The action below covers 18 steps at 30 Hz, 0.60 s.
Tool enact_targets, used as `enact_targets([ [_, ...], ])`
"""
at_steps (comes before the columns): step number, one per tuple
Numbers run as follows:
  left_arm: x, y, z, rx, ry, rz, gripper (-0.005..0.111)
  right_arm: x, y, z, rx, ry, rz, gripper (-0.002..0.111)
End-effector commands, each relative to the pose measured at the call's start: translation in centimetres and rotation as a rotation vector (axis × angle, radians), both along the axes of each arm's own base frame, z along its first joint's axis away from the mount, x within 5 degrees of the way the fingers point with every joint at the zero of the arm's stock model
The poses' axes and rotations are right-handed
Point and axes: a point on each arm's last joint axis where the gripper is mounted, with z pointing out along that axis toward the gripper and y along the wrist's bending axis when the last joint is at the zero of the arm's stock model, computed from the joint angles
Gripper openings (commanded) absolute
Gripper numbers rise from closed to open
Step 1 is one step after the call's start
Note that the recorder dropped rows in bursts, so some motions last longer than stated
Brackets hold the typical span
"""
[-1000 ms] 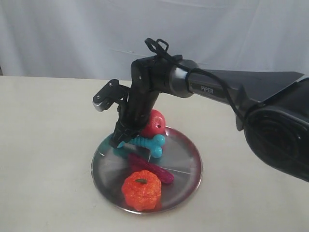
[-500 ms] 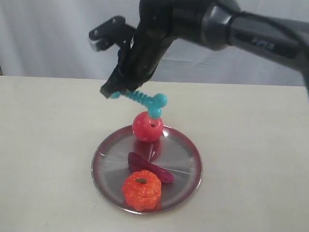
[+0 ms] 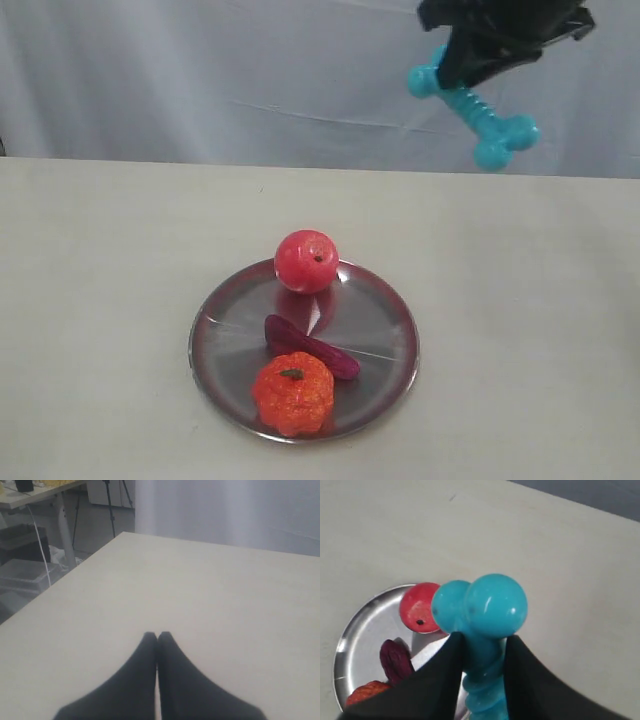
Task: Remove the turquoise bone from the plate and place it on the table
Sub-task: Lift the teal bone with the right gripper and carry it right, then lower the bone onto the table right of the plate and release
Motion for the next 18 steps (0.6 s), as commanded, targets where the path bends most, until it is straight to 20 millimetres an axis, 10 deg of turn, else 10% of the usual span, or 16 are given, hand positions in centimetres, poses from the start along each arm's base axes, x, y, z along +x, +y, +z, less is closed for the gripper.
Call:
enact_targets([
  [1, 0.0, 0.0, 0.0, -0.004, -0.006, 0.003, 0.000, -1.3, -3.6, -2.2, 0.044, 0.081, -0.069, 0.000],
  [18, 0.0, 0.0, 0.0, -0.004, -0.006, 0.003, 0.000, -1.8, -5.0, -20.4, 0.196, 0.333, -0.164, 0.000],
])
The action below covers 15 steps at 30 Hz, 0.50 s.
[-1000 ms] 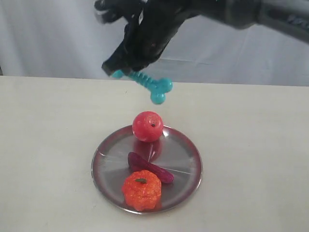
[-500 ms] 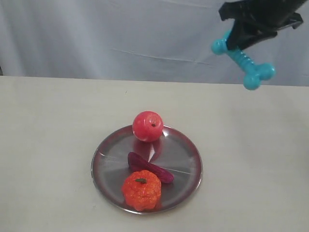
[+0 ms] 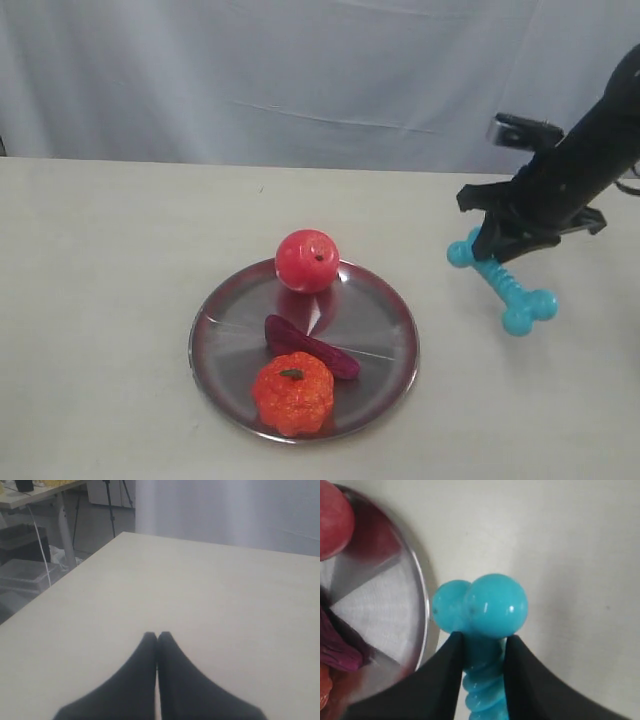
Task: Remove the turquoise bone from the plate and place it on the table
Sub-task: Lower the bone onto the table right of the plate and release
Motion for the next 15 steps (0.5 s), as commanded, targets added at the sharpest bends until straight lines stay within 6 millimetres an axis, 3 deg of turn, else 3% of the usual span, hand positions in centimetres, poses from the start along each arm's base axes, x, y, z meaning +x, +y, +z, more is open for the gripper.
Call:
enact_targets([
  [1, 0.0, 0.0, 0.0, -0.004, -0.006, 0.003, 0.000, 0.3, 0.2, -3.4, 0.032, 0.035, -0.018, 0.000],
  [5, 0.0, 0.0, 0.0, -0.004, -0.006, 0.003, 0.000, 0.4, 0.6, -5.6, 0.036, 0.069, 0.013, 0.000],
  [9, 0.0, 0.0, 0.0, -0.004, -0.006, 0.003, 0.000, 0.7, 0.8, -6.3, 0.050, 0.066, 0.025, 0.002],
  [12, 0.0, 0.0, 0.0, -0.004, -0.006, 0.003, 0.000, 0.8, 0.9, -6.2, 0.053, 0.054, 0.032, 0.018],
  [15, 0.0, 0.0, 0.0, -0.004, -0.006, 0.003, 0.000, 0.8, 0.9, -6.0, 0.056, 0.049, 0.029, 0.046],
])
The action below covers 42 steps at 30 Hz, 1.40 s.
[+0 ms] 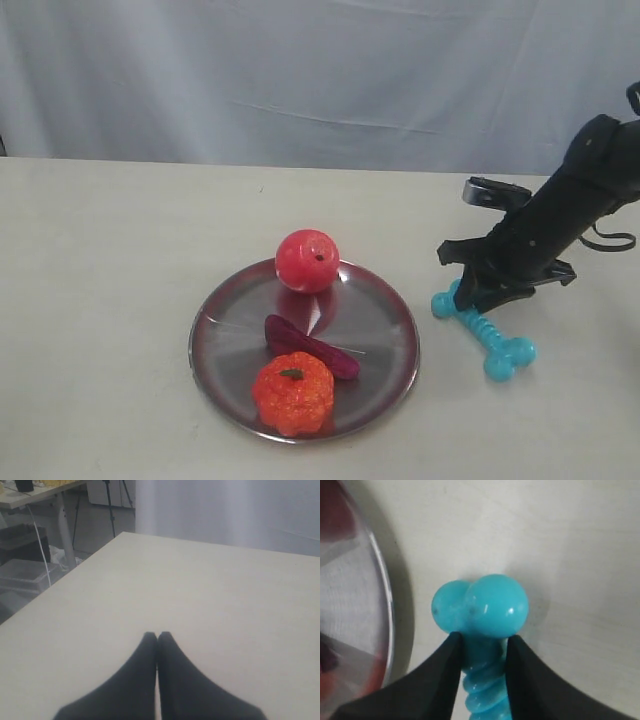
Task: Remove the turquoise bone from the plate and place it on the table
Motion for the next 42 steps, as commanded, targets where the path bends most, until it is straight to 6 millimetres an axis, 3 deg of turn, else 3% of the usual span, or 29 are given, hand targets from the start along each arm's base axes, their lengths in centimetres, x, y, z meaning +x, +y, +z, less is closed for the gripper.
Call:
enact_targets([
  [1, 0.0, 0.0, 0.0, -0.004, -0.006, 0.003, 0.000, 0.2, 0.1, 0.4, 0.005, -0.033, -0.005, 0.052],
  [3, 0.0, 0.0, 0.0, -0.004, -0.006, 0.003, 0.000, 0.2, 0.1, 1.1, -0.004, -0.053, -0.006, 0.053],
  [7, 0.0, 0.0, 0.0, -0.004, -0.006, 0.003, 0.000, -0.1, 0.1, 4.2, -0.034, -0.122, -0.004, 0.038],
  [12, 0.0, 0.0, 0.0, -0.004, -0.006, 0.003, 0.000, -1.3, 0.4, 11.0, -0.096, -0.266, -0.007, 0.004],
  [16, 0.0, 0.0, 0.0, -0.004, -0.006, 0.003, 0.000, -3.8, 0.9, 17.5, -0.208, -0.451, -0.006, -0.001],
  [19, 0.0, 0.0, 0.0, -0.004, -0.006, 0.003, 0.000, -6.9, 1.7, 22.4, -0.289, -0.631, -0.033, -0.001],
  [21, 0.0, 0.0, 0.0, -0.004, -0.006, 0.003, 0.000, -10.2, 2.6, 26.1, -0.367, -0.787, -0.061, -0.001],
  [25, 0.0, 0.0, 0.0, -0.004, -0.006, 0.003, 0.000, -16.3, 4.2, 30.1, -0.471, -1.041, -0.126, -0.001],
  [27, 0.0, 0.0, 0.0, -0.004, -0.006, 0.003, 0.000, -20.6, 5.5, 31.9, -0.523, -1.192, -0.162, -0.001],
  [31, 0.0, 0.0, 0.0, -0.004, -0.006, 0.003, 0.000, -27.3, 7.5, 33.2, -0.568, -1.416, -0.232, -0.001],
  [35, 0.0, 0.0, 0.0, -0.004, -0.006, 0.003, 0.000, -32.5, 9.3, 33.0, -0.587, -1.543, -0.251, -0.001],
  [36, 0.0, 0.0, 0.0, -0.004, -0.006, 0.003, 0.000, -34.7, 10.1, 32.5, -0.565, -1.594, -0.268, -0.001],
  [42, 0.0, 0.0, 0.0, -0.004, -0.006, 0.003, 0.000, -39.7, 11.9, 31.2, -0.583, -1.723, -0.272, -0.001],
])
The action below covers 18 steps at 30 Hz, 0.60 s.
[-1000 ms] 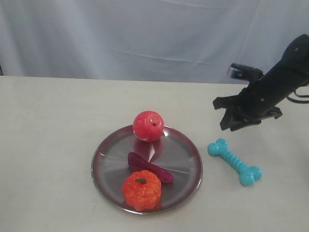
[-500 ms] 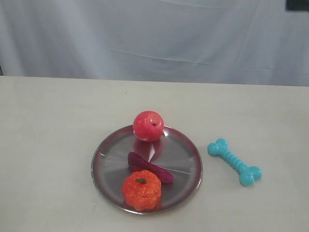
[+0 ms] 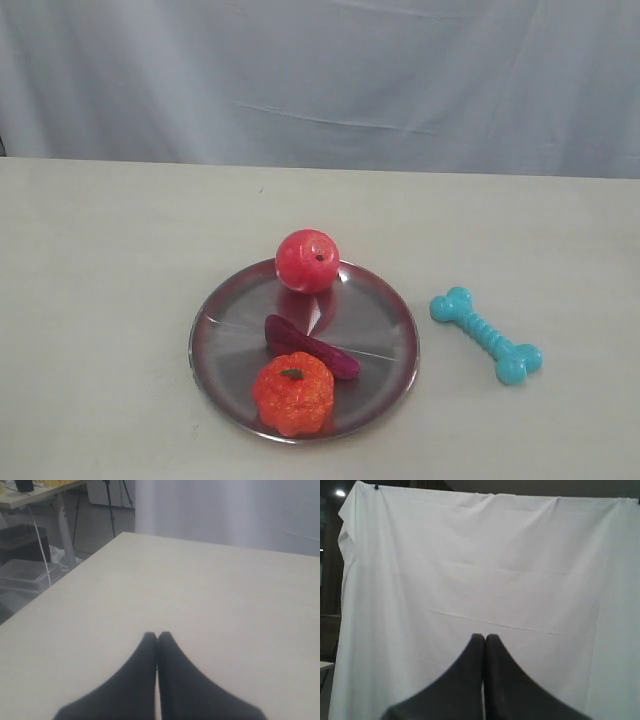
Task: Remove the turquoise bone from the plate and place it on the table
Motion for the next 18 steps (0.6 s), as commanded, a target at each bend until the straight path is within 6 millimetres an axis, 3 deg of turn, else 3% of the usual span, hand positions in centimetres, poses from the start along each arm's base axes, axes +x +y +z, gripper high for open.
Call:
enact_targets([
  [1, 0.0, 0.0, 0.0, -0.004, -0.006, 0.003, 0.000, -2.6, 1.0, -0.7, -0.022, -0.063, 0.004, -0.001],
  [5, 0.0, 0.0, 0.0, -0.004, -0.006, 0.003, 0.000, -5.9, 2.1, -1.1, -0.055, -0.166, 0.005, -0.001],
  [10, 0.0, 0.0, 0.0, -0.004, -0.006, 0.003, 0.000, -8.6, 3.0, -1.8, -0.089, -0.250, 0.000, -0.001],
  [14, 0.0, 0.0, 0.0, -0.004, -0.006, 0.003, 0.000, -8.8, 3.0, -1.8, -0.119, -0.228, -0.031, -0.001],
  [18, 0.0, 0.0, 0.0, -0.004, -0.006, 0.003, 0.000, -6.8, 2.3, -3.4, -0.129, -0.131, -0.093, -0.001],
])
